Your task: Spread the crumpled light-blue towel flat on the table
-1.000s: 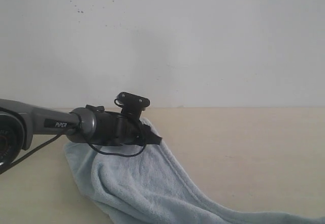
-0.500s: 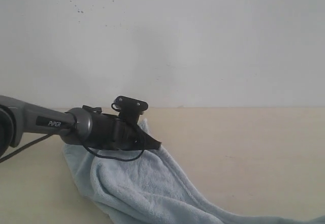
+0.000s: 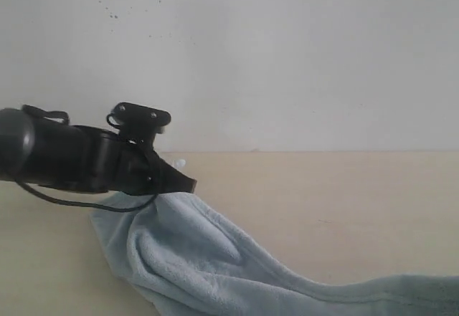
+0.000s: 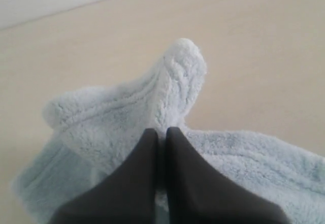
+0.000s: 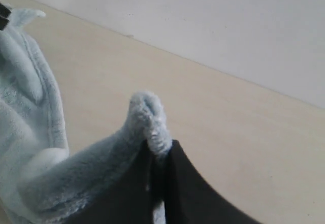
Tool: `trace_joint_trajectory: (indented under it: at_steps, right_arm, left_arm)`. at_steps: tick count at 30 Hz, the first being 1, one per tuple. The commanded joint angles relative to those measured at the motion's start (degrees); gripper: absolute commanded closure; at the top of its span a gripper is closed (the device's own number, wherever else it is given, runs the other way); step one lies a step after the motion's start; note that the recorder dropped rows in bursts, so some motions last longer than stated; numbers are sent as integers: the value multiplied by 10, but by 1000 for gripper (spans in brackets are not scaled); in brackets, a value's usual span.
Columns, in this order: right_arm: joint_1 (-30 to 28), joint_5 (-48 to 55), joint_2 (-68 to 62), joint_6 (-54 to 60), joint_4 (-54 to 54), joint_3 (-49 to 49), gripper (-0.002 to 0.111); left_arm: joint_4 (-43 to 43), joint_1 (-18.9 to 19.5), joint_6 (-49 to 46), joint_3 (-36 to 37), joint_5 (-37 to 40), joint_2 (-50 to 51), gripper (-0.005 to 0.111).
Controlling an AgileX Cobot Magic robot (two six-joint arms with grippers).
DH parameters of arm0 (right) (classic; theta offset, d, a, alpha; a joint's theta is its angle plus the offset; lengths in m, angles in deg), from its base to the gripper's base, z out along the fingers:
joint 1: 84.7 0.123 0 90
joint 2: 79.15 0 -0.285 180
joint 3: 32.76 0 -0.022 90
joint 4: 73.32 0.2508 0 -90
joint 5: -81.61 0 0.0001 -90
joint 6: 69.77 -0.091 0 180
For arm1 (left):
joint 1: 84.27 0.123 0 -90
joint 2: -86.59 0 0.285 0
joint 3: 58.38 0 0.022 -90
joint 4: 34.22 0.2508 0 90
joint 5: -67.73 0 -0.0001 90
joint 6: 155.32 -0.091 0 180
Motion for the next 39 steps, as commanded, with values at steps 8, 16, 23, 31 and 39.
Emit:
trace_joint_trajectory:
  at_steps: [8,16,23,31,39]
  right_arm:
    - [0,13,0,-94,-15,-10,108]
    - [0,31,0,-103,5,-80,108]
    - [0,46,44,-24,122,-121,108]
    - [0,161,119,33,180,-122,108]
    - [0,170,138,33,212,-122,108]
  left_arm:
    - [-5,-1,23,204,-43,-346,102]
    - [-5,-1,24,318,-41,-628,102]
    - [-5,-1,24,400,-38,-834,102]
    - [-5,-2,27,476,55,-877,102]
    - [-5,-2,68,534,63,-720,72]
